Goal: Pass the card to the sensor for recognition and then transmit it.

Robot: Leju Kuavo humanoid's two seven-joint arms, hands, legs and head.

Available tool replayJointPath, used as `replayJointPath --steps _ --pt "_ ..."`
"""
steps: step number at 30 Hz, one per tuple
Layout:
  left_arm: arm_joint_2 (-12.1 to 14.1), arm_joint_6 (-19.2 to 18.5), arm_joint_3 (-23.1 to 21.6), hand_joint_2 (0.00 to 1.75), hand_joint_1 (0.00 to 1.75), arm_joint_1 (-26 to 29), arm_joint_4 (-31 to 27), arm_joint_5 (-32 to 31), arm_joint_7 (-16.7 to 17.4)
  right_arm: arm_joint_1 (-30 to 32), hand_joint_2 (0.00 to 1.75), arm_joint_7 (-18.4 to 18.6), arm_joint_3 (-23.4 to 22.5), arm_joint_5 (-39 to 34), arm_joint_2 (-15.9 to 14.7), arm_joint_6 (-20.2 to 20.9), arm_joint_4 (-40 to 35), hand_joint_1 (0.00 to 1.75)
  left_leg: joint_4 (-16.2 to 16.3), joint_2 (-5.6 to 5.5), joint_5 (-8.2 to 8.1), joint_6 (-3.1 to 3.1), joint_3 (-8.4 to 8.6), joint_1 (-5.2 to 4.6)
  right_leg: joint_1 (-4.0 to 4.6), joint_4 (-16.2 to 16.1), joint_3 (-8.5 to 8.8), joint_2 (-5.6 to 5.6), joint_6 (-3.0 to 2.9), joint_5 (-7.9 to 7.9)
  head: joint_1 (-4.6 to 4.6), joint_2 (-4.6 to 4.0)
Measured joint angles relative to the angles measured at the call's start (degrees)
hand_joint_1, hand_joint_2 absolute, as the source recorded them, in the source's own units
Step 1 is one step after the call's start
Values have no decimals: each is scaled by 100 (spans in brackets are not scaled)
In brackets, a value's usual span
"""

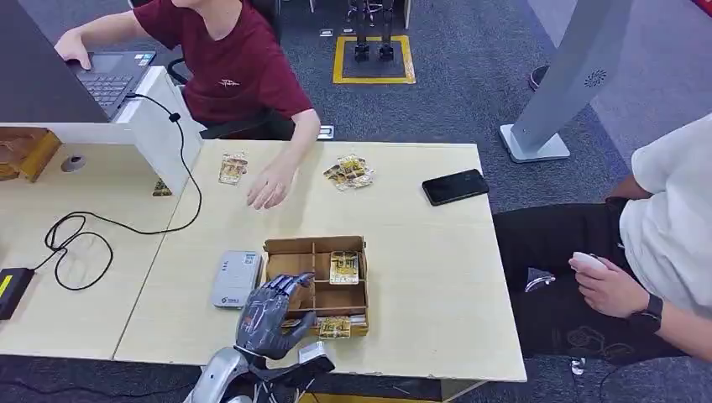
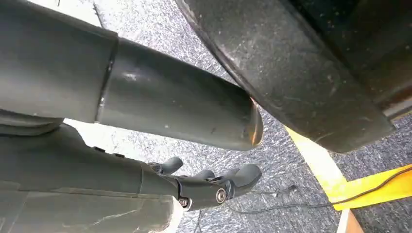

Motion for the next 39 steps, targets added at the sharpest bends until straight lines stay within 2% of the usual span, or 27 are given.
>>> replayJointPath --steps 24,39 --pt "-17 -83 0 175 0 -5 -76 -13 -2 -8 0 46 9 7 2 -7 0 0 0 -3 0 0 6 0 0 0 8 -4 0 0 2 0" --pt "238 -101 142 175 0 5 -120 7 48 -24 0 79 18 13 0 4 0 0 0 -3 1 -2 4 0 0 0 6 -3 0 0 2 0"
